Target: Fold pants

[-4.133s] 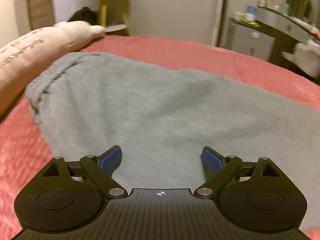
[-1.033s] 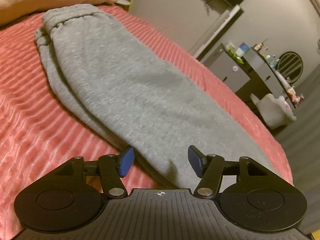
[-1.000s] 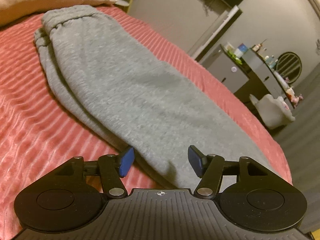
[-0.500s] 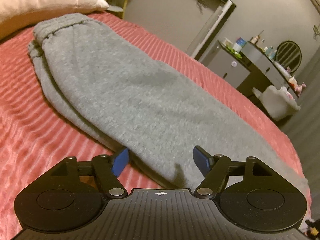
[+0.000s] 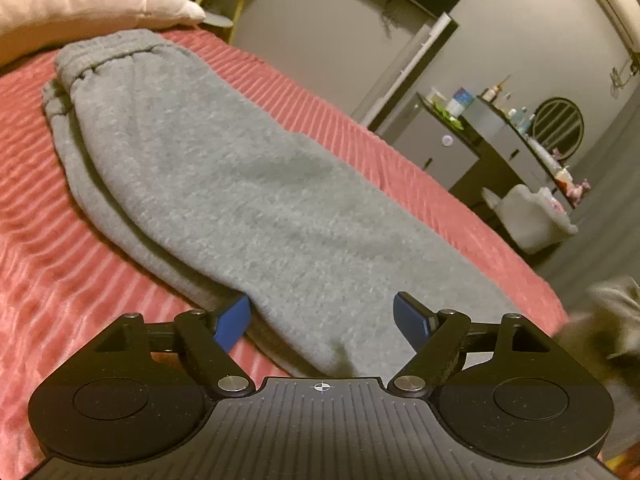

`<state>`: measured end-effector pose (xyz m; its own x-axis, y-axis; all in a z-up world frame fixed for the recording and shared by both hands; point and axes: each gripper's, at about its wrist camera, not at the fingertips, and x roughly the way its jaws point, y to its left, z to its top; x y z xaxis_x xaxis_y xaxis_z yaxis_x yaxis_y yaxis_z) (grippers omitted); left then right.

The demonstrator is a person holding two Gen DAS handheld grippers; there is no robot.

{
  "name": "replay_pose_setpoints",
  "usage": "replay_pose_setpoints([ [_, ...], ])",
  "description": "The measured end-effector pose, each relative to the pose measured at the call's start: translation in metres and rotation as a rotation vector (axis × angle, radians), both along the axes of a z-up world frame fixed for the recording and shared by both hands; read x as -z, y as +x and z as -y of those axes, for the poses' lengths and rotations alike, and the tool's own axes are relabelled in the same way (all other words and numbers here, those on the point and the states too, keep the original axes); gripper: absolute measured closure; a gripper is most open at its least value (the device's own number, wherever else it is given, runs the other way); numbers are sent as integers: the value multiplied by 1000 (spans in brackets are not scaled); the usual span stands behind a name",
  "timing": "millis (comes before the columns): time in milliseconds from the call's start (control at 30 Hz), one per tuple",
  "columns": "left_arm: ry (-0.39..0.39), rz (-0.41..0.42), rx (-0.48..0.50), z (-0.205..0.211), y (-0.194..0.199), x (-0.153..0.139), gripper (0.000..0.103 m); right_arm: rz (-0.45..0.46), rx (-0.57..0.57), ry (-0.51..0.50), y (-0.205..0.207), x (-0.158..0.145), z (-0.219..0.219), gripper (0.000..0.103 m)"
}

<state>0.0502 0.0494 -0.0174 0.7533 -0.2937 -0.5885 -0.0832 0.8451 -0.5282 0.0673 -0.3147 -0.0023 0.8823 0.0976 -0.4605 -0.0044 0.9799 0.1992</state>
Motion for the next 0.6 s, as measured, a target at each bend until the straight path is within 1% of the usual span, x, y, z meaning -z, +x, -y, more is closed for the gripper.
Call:
replay_pose_setpoints([
  [67,0,0,9,0,1,2,19,-93,-97,8,13,25,-33,93],
  [100,3,-2,18,0,2,2,19,-149,-125,15,19,36,-42,92],
  [133,6,-4,29,1,3,3,17,-219,-135,37,24,49,-49,85],
  [167,7,-4,38,3,3,3,17,-268,-132,70,26,57,-51,81],
  [200,7,-5,48,4,4,4,15,-315,-130,131,26,66,-49,76],
  [233,3,-4,63,5,5,4,12,-319,-108,218,21,69,-41,70],
  [267,-5,-3,76,7,6,5,12,-295,-75,323,13,70,-30,59],
  [300,-18,-4,99,9,8,5,12,-262,-30,432,2,70,-17,51],
  [333,-32,-10,132,13,11,5,11,-225,21,513,-10,71,-6,32],
  [367,-48,-18,163,16,13,5,11,-174,103,605,-24,71,10,18],
  [400,-70,-30,205,21,16,5,11,-136,175,687,-37,74,23,14],
  [433,-100,-40,243,25,19,4,11,-118,235,765,-47,79,34,11],
  [500,-156,-59,300,37,24,0,10,-105,320,922,-62,97,52,11],
  [533,-159,-64,329,45,26,-3,10,-93,342,1008,-65,107,56,11],
  [567,-144,-67,358,54,27,-7,10,-81,358,1100,-68,118,61,11],
  [600,-120,-49,406,67,27,-15,10,-70,366,1165,-69,125,65,11],
])
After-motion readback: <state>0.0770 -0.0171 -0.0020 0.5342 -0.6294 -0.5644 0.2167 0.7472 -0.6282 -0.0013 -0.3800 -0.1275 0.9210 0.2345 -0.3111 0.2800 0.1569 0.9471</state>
